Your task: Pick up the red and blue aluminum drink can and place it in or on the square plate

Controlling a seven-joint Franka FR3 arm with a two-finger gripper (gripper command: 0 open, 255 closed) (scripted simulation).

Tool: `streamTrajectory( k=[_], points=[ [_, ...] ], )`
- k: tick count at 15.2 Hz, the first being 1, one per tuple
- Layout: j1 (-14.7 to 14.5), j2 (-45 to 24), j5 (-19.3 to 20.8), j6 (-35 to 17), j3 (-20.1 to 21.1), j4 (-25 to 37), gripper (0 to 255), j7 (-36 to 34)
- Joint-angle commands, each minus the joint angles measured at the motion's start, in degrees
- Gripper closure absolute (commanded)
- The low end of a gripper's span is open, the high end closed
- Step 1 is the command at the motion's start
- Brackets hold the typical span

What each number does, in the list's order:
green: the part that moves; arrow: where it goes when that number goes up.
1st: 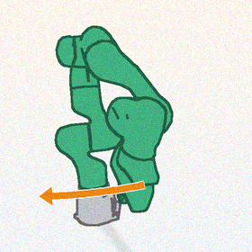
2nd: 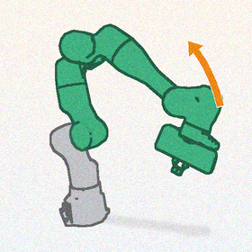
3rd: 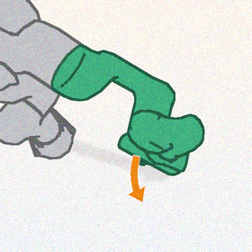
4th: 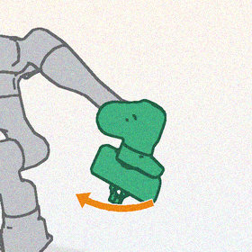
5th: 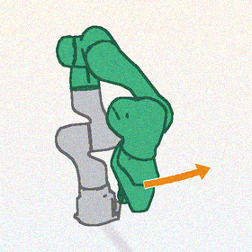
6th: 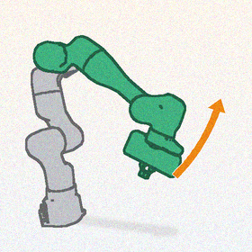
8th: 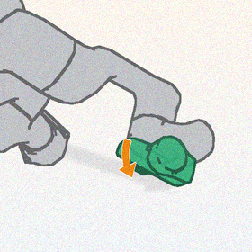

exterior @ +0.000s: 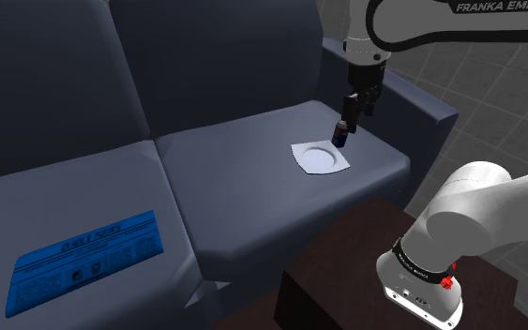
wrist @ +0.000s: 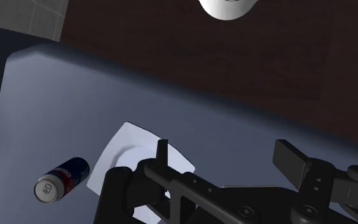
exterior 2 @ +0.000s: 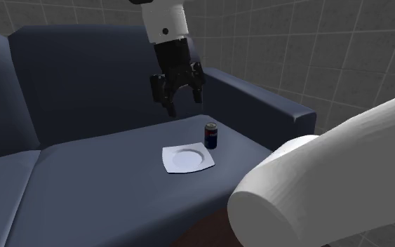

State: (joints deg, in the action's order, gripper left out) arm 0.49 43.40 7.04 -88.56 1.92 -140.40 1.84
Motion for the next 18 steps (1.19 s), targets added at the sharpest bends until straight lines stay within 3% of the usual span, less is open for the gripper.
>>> streamTrajectory(
  k=[1,11,18],
  points=[
    [0.00,0.00,0.00,0.00,0.00,0.00,0,0.00],
    [4.32,-10.39,5.82,-16.80,-11.89,-2.02,0,10.61],
    [5.81,-22.42,5.80,-28.04,-19.84,1.51,0,18.79]
  ],
)
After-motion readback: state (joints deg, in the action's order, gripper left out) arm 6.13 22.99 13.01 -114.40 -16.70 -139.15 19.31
